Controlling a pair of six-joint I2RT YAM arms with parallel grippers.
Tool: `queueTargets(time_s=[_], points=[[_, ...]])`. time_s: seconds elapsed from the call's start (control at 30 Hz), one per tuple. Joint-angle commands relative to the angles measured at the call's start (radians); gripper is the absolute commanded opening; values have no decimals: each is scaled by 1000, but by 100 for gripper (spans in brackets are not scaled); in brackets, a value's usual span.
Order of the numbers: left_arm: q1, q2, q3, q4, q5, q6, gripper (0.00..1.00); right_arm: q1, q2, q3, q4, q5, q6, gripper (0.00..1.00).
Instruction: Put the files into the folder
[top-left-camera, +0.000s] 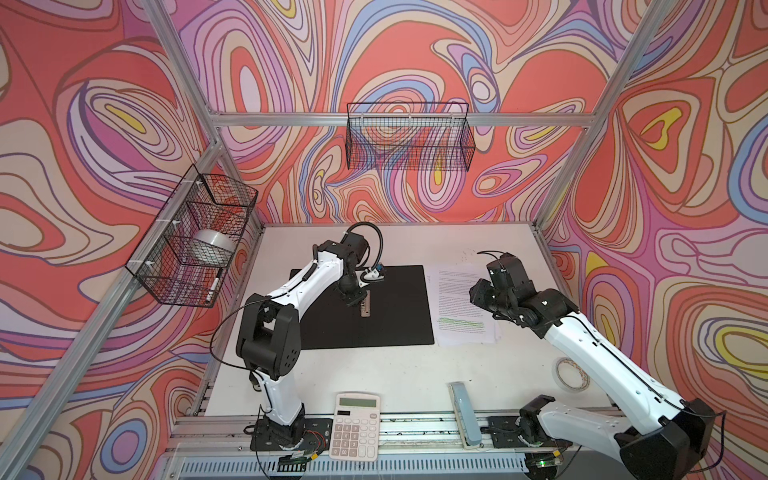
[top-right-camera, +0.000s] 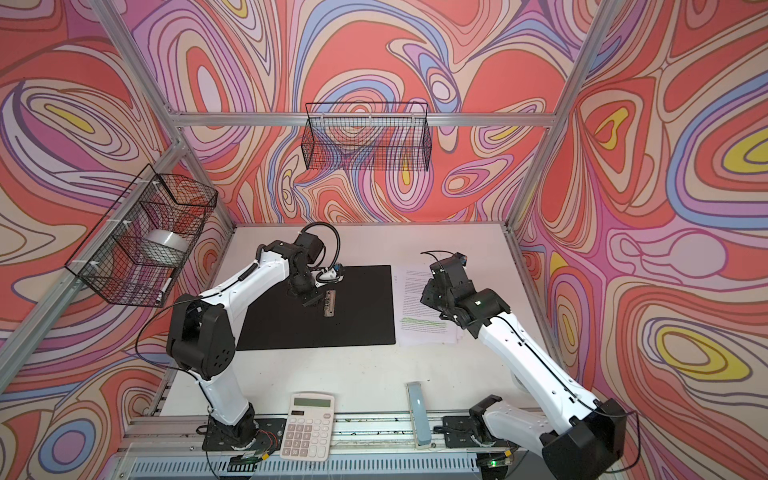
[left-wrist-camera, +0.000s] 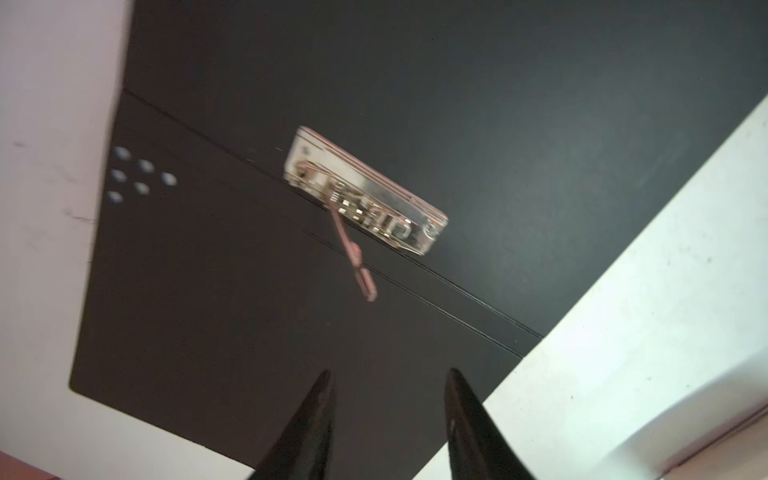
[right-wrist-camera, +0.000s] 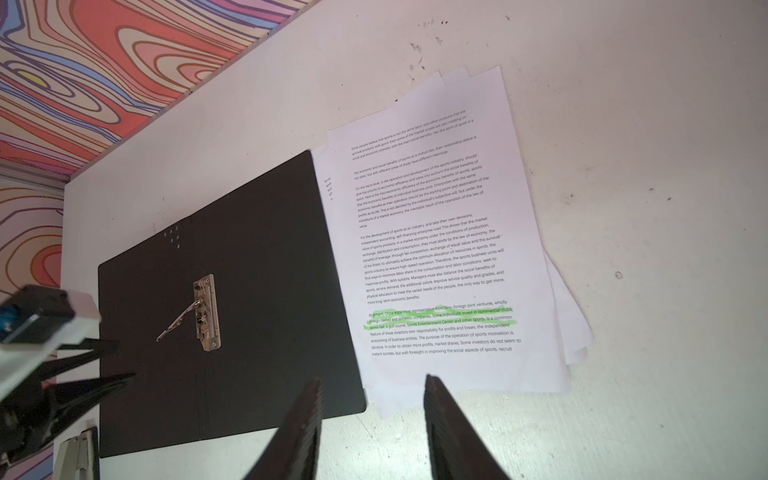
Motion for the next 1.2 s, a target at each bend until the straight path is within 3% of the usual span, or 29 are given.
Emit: queueTargets(time_s=[0.0,0.33,1.17], points=[[-19,3,-65,79,-58,88,49,-7,-1,-16,6,9,5,42],[-46,41,-74,272,-157,34,55,-9,9,-8,-1,13,-2,42],[-45,138,-35,465,-320,45,55,-26,31,15,-9,13,-19,42]])
